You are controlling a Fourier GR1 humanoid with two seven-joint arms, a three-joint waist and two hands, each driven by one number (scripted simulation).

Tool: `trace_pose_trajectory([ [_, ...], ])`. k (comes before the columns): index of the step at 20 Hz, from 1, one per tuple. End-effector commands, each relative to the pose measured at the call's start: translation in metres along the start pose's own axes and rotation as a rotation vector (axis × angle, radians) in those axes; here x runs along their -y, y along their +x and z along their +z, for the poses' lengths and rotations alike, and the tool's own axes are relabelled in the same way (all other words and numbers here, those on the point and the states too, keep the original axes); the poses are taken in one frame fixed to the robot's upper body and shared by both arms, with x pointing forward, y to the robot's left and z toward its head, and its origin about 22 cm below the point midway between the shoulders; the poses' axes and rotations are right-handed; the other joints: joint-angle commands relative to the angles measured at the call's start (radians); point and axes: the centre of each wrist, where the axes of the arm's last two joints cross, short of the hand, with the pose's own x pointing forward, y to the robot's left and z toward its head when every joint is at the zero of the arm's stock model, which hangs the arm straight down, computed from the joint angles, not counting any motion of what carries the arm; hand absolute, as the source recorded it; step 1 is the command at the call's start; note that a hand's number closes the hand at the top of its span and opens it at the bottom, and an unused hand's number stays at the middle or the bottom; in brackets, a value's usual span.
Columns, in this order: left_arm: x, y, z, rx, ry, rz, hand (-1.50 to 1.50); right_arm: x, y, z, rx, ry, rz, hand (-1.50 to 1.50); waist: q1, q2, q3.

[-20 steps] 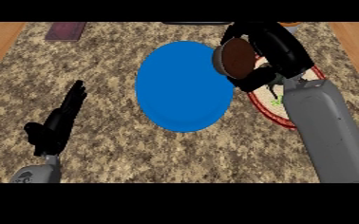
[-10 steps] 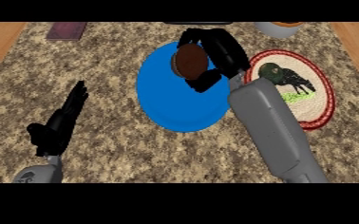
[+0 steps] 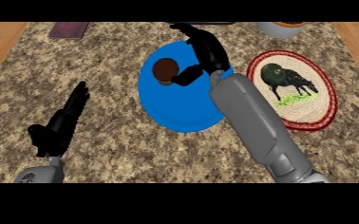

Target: Pick the cupcake from the placemat and place it in the plate

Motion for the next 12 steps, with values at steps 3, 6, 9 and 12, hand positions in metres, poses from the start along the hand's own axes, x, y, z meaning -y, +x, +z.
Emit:
trace_pose_trajectory([
  [3,-0.001,0.008,-0.012,0.004,0.01,0.013,0.0,0.0,-0.021,0.008,-0.008,-0.109,-0.206,-1.5,-0.017,-0.002,0.0],
  [6,-0.007,0.006,-0.008,-0.001,0.005,0.005,0.0,0.013,-0.023,0.001,-0.026,-0.187,-0.361,-1.5,-0.006,0.0,0.001],
  [9,0.006,0.005,-0.007,0.01,0.005,0.013,0.0,0.032,-0.049,0.004,-0.049,-0.205,-0.486,-1.5,-0.017,0.001,0.001],
  [12,0.012,-0.008,0.006,0.004,0.007,0.018,0.0,0.06,-0.096,0.023,-0.01,-0.234,-0.591,-1.5,-0.018,0.001,0.001],
])
